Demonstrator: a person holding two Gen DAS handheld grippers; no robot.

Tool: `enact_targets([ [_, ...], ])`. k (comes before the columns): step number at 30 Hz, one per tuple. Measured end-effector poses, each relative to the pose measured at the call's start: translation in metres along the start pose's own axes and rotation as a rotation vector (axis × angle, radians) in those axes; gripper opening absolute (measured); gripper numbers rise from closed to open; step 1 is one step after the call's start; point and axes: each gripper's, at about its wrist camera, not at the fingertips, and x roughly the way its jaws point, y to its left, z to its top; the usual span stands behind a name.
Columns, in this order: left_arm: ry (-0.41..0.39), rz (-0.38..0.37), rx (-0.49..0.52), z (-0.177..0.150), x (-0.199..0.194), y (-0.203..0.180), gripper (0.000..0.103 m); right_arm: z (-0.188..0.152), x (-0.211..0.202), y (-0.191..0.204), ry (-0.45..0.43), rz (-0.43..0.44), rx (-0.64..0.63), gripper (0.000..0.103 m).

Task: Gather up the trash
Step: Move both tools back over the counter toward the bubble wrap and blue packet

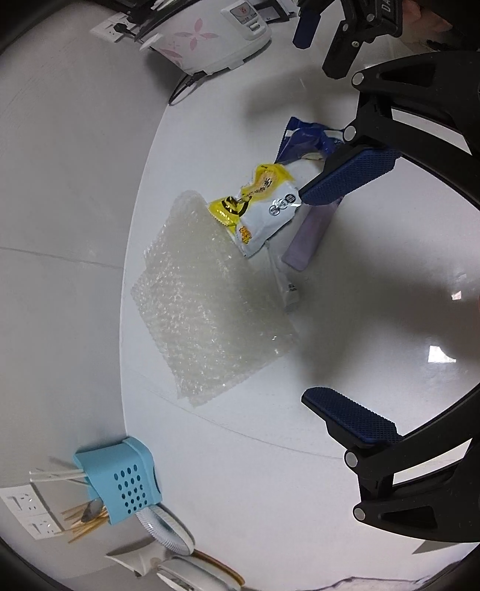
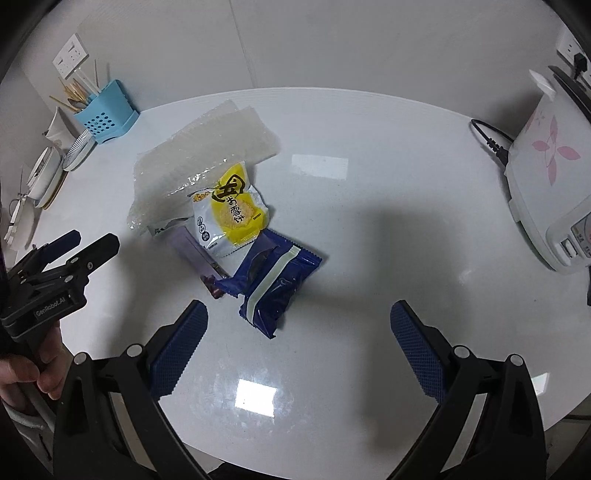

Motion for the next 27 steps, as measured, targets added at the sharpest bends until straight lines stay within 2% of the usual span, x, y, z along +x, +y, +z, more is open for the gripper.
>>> enact_targets([
  [11, 0.122, -0.018, 0.035, 0.054, 0.087, 0.029, 0.094, 0.026, 0.044, 0.004, 0.101, -0.052, 0.061, 0.095],
  [15, 0.162, -0.007, 0.043, 0.061, 0.107, 0.035, 0.092, 0.027, 0.068, 0.004, 0.174, -0.038, 0.100, 0.093],
  [17, 0.200, 0.005, 0.046, 0.062, 0.117, 0.035, 0.085, 0.027, 0.077, 0.005, 0.201, -0.042, 0.113, 0.092],
  [21, 0.257, 0.052, -0.015, 0.065, 0.124, 0.037, 0.079, 0.025, 0.091, 0.007, 0.239, -0.052, 0.131, 0.088],
  [24, 0.291, 0.070, -0.063, 0.067, 0.123, 0.037, 0.067, 0.024, 0.100, 0.008, 0.268, -0.038, 0.147, 0.084],
  [26, 0.303, 0.073, -0.071, 0.068, 0.121, 0.035, 0.053, 0.024, 0.104, 0.010, 0.279, -0.042, 0.158, 0.080],
  [27, 0.308, 0.072, -0.081, 0.068, 0.120, 0.035, 0.050, 0.025, 0.104, 0.012, 0.272, -0.048, 0.155, 0.078],
])
